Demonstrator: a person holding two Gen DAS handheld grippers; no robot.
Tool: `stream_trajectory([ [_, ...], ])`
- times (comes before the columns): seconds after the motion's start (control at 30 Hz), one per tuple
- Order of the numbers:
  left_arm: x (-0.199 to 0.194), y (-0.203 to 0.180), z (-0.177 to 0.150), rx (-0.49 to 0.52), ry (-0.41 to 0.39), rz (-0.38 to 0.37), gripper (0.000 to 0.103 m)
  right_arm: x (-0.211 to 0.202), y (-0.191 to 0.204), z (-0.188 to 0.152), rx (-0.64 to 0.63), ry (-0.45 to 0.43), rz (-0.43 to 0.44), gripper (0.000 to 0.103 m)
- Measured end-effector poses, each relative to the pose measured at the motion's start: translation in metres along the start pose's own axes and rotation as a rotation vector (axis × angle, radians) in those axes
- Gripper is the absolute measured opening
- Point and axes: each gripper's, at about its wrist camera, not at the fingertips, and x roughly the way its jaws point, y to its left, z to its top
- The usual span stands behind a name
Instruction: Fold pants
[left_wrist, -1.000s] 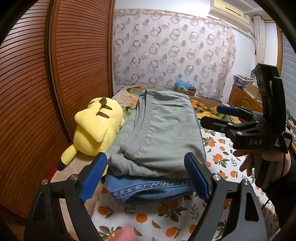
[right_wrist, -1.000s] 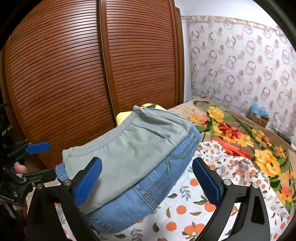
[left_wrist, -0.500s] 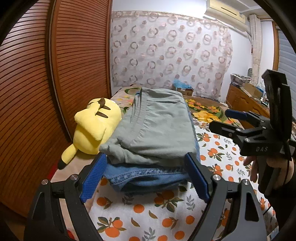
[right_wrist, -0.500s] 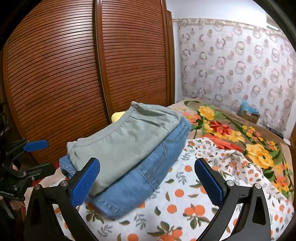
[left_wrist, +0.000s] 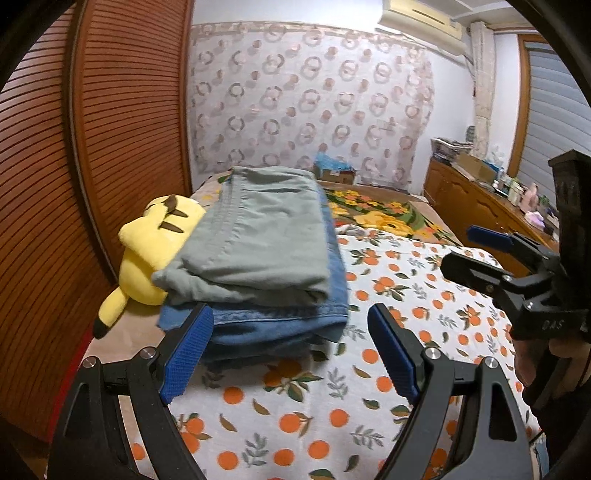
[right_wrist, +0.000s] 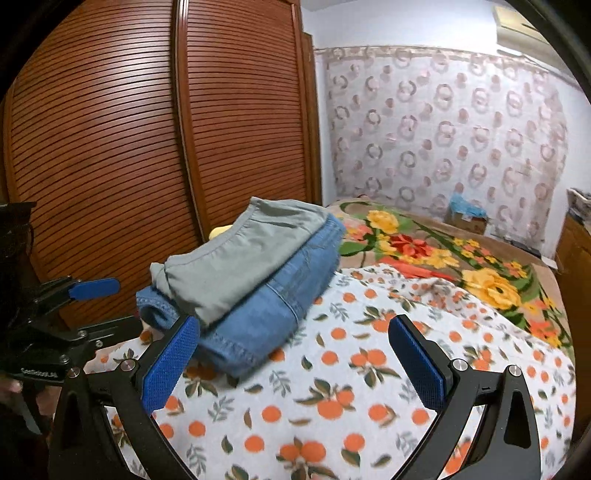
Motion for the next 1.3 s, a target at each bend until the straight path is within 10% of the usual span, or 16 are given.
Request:
stream_trajectory([
  [1.3,-0.052,-0.112,0.003,0.146,-0.046,-0.19,0.086,-0.192,0.011,-0.078,0.212,-0.086,-0.368,0.102],
])
